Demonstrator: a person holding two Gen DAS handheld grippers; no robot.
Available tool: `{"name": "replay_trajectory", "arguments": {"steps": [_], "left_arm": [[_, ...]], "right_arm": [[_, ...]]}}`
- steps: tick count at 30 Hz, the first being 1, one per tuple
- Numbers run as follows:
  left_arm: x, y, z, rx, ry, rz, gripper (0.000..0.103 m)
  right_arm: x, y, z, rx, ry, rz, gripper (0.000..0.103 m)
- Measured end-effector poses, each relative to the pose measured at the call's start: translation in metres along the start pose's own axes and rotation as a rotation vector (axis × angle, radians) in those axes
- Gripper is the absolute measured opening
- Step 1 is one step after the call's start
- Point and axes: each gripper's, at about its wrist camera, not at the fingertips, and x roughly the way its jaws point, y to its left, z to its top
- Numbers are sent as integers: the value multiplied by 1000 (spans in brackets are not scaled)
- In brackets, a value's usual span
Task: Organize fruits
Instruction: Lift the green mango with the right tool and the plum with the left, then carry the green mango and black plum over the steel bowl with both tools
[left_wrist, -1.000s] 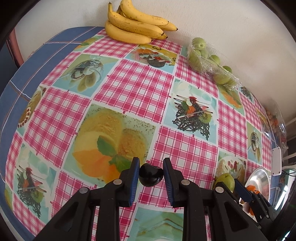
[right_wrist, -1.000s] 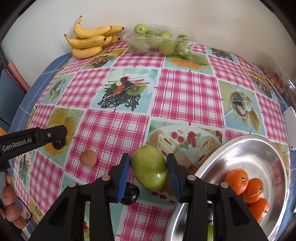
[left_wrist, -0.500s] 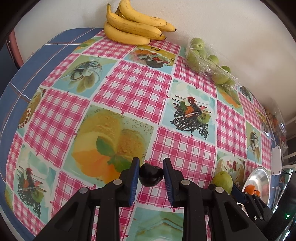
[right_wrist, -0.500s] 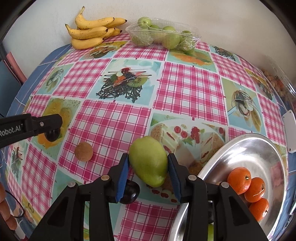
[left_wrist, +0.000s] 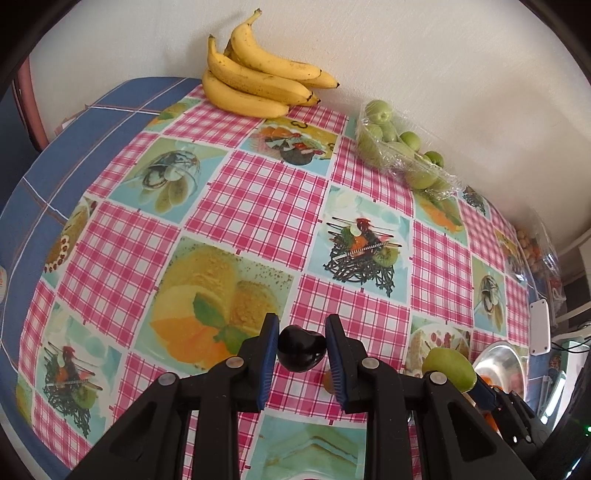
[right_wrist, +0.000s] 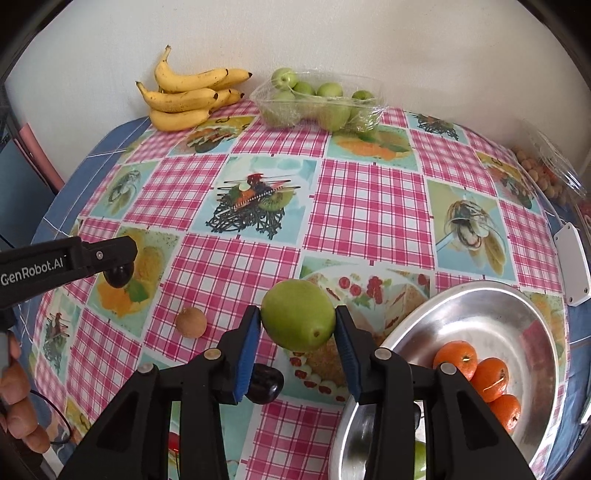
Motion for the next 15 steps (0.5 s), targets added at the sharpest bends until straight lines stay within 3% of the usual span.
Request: {"name": "replay_trajectory", "arguments": {"steps": [15], "left_arm": [[-6, -5, 1, 7, -13, -4, 28]], "right_arm": [[-8, -9, -1, 45, 1, 5, 42]]}}
